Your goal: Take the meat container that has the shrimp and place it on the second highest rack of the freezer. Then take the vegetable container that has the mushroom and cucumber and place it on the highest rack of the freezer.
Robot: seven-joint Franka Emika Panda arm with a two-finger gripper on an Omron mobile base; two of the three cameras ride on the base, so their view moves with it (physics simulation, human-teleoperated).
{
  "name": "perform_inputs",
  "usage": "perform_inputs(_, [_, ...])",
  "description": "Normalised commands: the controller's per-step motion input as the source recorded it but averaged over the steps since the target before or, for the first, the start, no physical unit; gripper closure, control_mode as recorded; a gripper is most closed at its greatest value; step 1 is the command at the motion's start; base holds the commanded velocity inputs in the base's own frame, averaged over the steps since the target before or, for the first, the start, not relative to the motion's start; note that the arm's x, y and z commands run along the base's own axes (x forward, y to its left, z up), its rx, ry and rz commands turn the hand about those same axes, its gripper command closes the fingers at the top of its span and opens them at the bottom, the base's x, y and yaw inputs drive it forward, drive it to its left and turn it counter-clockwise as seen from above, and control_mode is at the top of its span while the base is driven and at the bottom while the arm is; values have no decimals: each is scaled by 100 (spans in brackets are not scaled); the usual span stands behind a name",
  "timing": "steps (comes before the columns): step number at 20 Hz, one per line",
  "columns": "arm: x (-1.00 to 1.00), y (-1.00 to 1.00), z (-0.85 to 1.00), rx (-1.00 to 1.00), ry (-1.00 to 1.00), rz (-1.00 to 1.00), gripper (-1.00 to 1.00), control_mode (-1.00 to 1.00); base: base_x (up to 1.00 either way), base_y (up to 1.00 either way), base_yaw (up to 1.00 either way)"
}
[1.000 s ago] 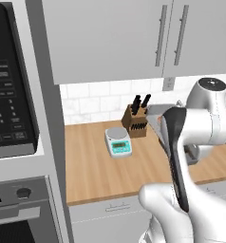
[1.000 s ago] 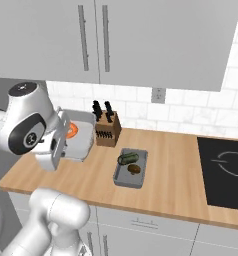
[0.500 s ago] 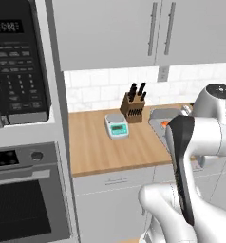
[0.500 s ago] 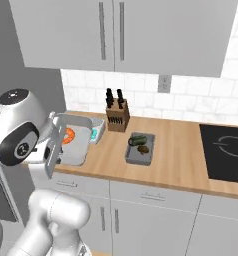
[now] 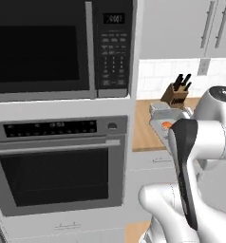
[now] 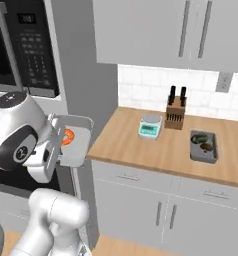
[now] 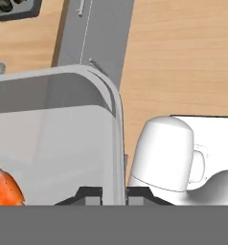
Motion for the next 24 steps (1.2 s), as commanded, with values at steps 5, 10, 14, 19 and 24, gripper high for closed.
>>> perform_inputs(5, [0, 0, 0, 0, 0, 0, 100, 100, 0, 100, 20])
perform_inputs(10, [0, 0, 0, 0, 0, 0, 100, 100, -24, 72, 25])
perform_inputs(14, [0, 0, 0, 0, 0, 0, 100, 100, -42, 36, 28])
perform_inputs(19, [0, 0, 0, 0, 0, 0, 100, 100, -1, 89, 36])
perform_inputs(24, [0, 0, 0, 0, 0, 0, 100, 100, 0, 100, 38])
